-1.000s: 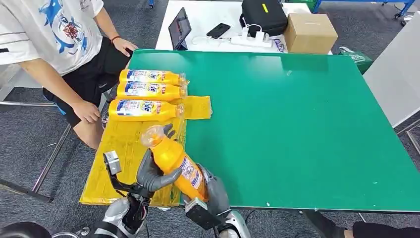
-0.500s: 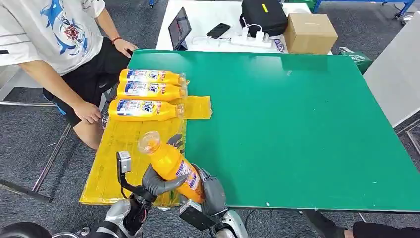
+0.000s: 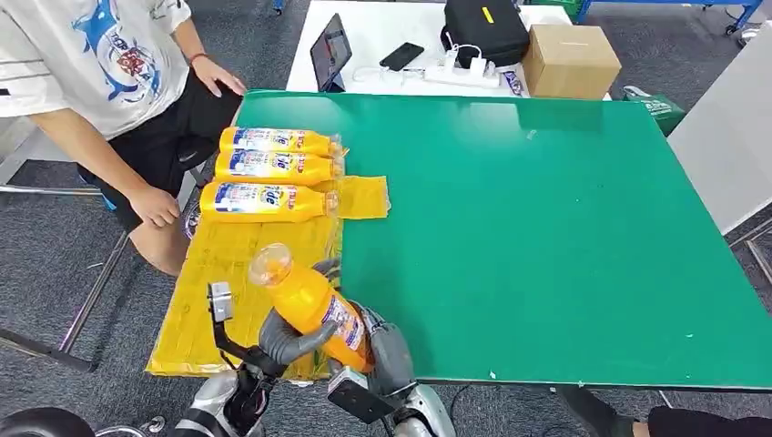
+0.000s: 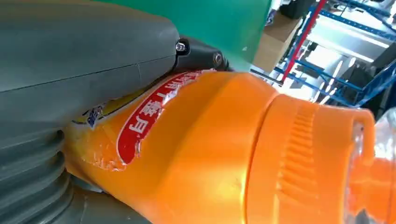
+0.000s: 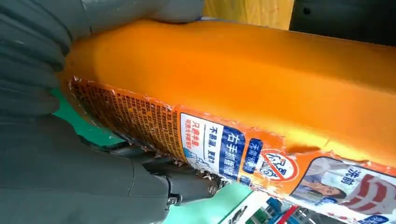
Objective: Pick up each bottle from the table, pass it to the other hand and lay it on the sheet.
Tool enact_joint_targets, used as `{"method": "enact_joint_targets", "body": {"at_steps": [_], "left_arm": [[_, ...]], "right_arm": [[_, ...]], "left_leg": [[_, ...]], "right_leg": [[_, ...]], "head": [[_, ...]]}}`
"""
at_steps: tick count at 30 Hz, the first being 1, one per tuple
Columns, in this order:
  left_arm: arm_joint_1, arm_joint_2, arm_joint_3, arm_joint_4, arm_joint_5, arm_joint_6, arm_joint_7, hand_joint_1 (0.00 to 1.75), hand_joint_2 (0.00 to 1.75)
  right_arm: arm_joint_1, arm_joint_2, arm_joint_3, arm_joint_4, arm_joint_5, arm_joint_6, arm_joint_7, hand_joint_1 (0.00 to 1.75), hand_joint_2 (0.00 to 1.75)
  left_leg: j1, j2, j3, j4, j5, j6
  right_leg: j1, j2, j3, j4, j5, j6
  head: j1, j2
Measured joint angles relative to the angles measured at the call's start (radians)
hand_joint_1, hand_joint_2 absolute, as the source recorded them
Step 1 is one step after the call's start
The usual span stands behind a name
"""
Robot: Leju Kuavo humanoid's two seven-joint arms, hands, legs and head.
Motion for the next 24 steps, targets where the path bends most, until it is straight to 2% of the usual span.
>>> {"method": "enact_joint_targets", "body": {"at_steps": [11,12,18,19,20,21,22,23,24], "left_arm": [[0.023,0.0,0.023,-0.028,0.106,-0.034,0.023,1.75,1.75],[0.026,0.0,0.023,-0.033,0.116,-0.034,0.028,1.75,1.75],[0.043,0.0,0.032,-0.055,0.118,-0.026,0.031,1.75,1.75],[0.044,0.0,0.034,-0.057,0.116,-0.026,0.03,1.75,1.75],[0.044,0.0,0.035,-0.059,0.116,-0.026,0.031,1.75,1.75],[0.045,0.0,0.037,-0.061,0.116,-0.026,0.031,1.75,1.75],[0.046,0.0,0.037,-0.063,0.115,-0.026,0.03,1.75,1.75],[0.045,0.0,0.037,-0.064,0.113,-0.026,0.03,1.75,1.75],[0.045,0.0,0.037,-0.066,0.107,-0.025,0.027,1.75,1.75]], "right_arm": [[-0.01,0.005,0.011,0.003,0.024,0.004,0.011,1.75,1.75],[-0.01,0.005,0.012,0.003,0.027,0.004,0.013,1.61,1.75],[-0.015,0.007,0.018,0.01,0.037,0.003,0.019,1.61,1.75],[-0.016,0.008,0.018,0.01,0.037,0.004,0.019,1.5,1.75],[-0.016,0.008,0.018,0.01,0.037,0.003,0.019,0.49,1.75],[-0.017,0.009,0.019,0.01,0.037,0.004,0.019,0.0,1.75],[-0.018,0.01,0.019,0.011,0.037,0.003,0.019,0.0,1.75],[-0.019,0.01,0.02,0.012,0.037,0.004,0.02,0.0,0.0],[-0.02,0.01,0.021,0.014,0.036,0.007,0.022,0.0,0.0]], "left_leg": [[0.0,0.001,0.0,0.0,0.0,0.0],[0.0,0.001,0.0,0.0,0.0,0.0],[0.0,0.001,0.0,0.0,0.0,0.0],[0.0,0.001,0.0,0.0,0.0,0.0],[0.0,0.001,0.0,0.0,0.0,0.0],[0.0,0.001,0.0,0.0,0.0,0.0],[0.0,0.001,0.0,0.0,0.0,0.0],[0.0,0.001,0.0,0.0,0.0,0.0],[0.0,0.001,0.0,0.0,0.0,0.0]], "right_leg": [[0.0,0.0,0.0,0.0,0.0,0.0],[0.0,0.0,0.0,0.0,0.0,0.0],[0.0,0.0,-0.001,0.0,0.0,0.0],[0.0,0.0,-0.001,0.0,0.0,0.0],[0.0,0.0,-0.001,0.0,0.0,0.0],[0.0,0.0,-0.001,0.0,0.0,0.0],[0.0,0.0,-0.001,0.0,0.0,0.0],[0.0,0.0,-0.001,0.0,0.0,0.0],[0.0,0.0,-0.001,0.0,0.0,0.0]], "head": [[0.0,0.0],[0.0,0.0],[0.0,0.0],[0.0,0.0],[0.0,0.0],[0.0,0.0],[0.0,0.0],[0.0,0.0],[0.0,0.0]]}}
